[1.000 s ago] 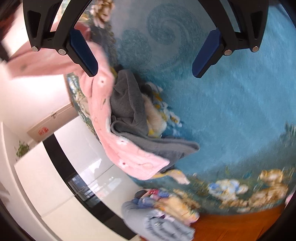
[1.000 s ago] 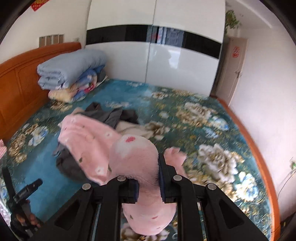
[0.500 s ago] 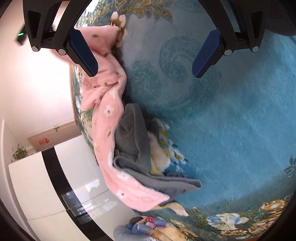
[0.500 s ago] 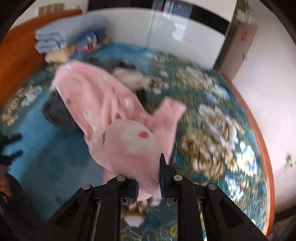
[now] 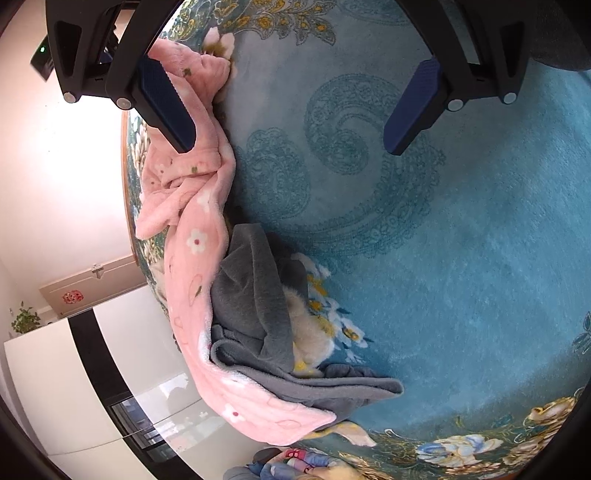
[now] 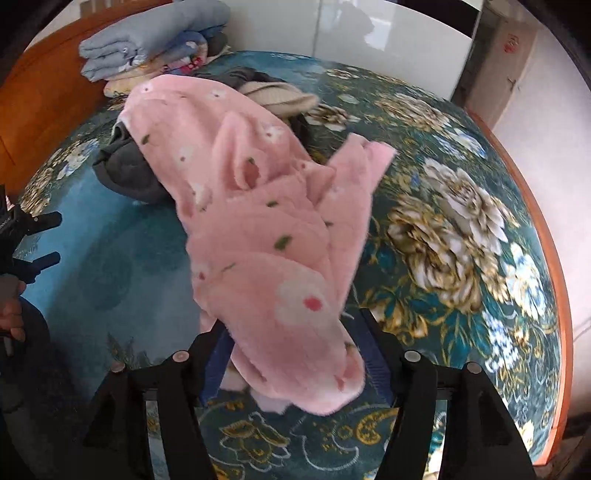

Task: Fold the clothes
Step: 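Pull the pink fleece garment away from the pile with the right gripper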

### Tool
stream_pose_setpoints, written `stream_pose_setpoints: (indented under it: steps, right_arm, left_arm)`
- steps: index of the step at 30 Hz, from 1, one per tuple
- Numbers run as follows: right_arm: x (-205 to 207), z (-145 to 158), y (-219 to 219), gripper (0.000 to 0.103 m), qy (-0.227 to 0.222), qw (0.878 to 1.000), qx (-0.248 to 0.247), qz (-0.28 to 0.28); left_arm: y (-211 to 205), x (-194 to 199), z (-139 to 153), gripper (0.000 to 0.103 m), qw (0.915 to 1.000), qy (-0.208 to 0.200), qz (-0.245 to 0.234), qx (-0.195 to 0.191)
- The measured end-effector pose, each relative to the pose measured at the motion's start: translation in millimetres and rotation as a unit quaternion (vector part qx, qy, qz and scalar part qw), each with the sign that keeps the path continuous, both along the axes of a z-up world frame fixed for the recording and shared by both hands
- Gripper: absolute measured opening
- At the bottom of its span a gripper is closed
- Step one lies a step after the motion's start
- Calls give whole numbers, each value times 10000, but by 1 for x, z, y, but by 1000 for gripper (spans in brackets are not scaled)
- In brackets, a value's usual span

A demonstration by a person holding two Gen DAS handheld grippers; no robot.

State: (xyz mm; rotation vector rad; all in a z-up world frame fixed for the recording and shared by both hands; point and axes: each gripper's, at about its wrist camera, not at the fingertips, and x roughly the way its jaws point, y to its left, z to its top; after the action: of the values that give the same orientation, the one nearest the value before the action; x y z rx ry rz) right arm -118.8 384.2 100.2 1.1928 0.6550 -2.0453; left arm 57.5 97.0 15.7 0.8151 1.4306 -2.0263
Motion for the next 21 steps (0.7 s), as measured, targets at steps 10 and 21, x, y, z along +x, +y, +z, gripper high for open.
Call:
stream_pose_setpoints:
  steps: [10,21]
  right_arm:
    - [14,-81,-127,68,328,9857,1416,854]
    - [-17,-45,-91,12,-20,9987,496,-72]
  left_arm:
    - [19,53,62,103,9964,6,95,-841]
    - [22,106,74,103,9950,205,387,-898]
